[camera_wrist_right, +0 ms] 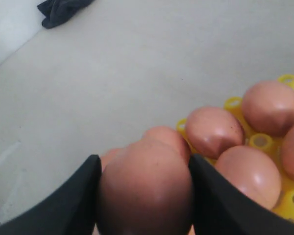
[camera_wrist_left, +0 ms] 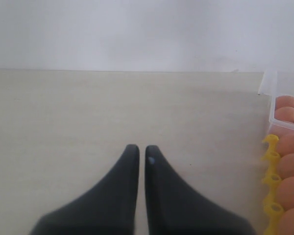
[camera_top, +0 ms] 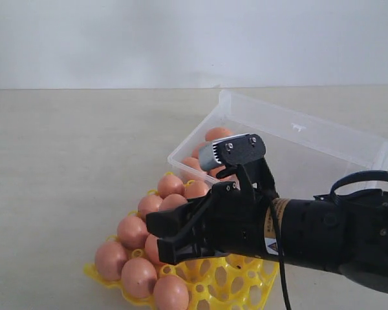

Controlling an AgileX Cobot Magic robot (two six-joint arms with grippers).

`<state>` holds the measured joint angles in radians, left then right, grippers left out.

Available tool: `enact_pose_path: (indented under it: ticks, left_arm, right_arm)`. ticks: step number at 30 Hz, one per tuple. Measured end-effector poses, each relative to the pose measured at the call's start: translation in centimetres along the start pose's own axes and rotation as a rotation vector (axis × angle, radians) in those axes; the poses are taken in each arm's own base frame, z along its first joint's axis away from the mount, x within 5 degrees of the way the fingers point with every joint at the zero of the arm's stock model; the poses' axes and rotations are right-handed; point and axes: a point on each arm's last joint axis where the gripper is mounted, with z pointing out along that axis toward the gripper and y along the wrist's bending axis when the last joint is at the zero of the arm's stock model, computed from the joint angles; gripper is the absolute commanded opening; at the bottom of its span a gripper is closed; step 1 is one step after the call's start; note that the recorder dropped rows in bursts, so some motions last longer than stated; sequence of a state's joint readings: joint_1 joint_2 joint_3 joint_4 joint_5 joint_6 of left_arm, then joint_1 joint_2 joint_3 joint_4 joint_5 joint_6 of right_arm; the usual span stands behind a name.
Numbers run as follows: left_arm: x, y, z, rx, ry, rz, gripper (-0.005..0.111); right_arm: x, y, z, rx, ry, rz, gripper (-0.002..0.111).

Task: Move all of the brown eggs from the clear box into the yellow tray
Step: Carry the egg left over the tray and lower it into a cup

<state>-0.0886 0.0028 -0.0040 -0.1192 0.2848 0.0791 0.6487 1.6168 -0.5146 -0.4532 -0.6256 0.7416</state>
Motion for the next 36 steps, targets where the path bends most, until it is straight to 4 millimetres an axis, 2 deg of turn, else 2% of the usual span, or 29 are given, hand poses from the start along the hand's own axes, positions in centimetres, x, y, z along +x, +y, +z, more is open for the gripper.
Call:
enact_pose_path:
  ticks: [9, 20, 22, 25, 30, 32, 34, 35, 36]
  left_arm:
    - [0.0, 0.0, 0.0, 0.0, 0.0, 0.0, 0.004]
    - [0.0, 0.0, 0.0, 0.0, 0.0, 0.0, 0.004]
    - [0.0, 0.0, 0.0, 0.0, 0.0, 0.0, 0.004]
    - [0.0, 0.0, 0.0, 0.0, 0.0, 0.0, 0.004]
    - [0.0, 0.0, 0.0, 0.0, 0.0, 0.0, 0.004]
    - [0.0, 0.0, 0.0, 0.0, 0.0, 0.0, 0.004]
    - [0.0, 0.0, 0.0, 0.0, 0.0, 0.0, 0.004]
    - [0.0, 0.0, 0.0, 0.0, 0.0, 0.0, 0.004]
    - [0.0, 0.0, 0.0, 0.0, 0.0, 0.0, 0.004]
  right_arm:
    - [1.4, -1.3, -0.2, 0.141, 0.156, -0.001, 0.0]
    - [1.3, -1.1, -0.1, 0.12, 0.144, -0.069, 0.0]
    - [1.5, -1.3, 0.0, 0.12, 0.153, -0.091, 0.0]
    - [2.8, -2.0, 0.9, 0.133, 0.205, -0.069, 0.0]
    - [3.0, -2.0, 1.1, 0.122, 0.198, -0.048, 0.0]
    - [3.0, -2.0, 1.1, 0.12, 0.195, -0.048, 0.009]
    - [3.0, -2.0, 1.1, 0.12, 0.195, -0.047, 0.023]
    - [3.0, -2.0, 1.1, 0.12, 0.195, -0.047, 0.036]
    - [3.0, -2.0, 1.1, 0.12, 0.195, -0.047, 0.041]
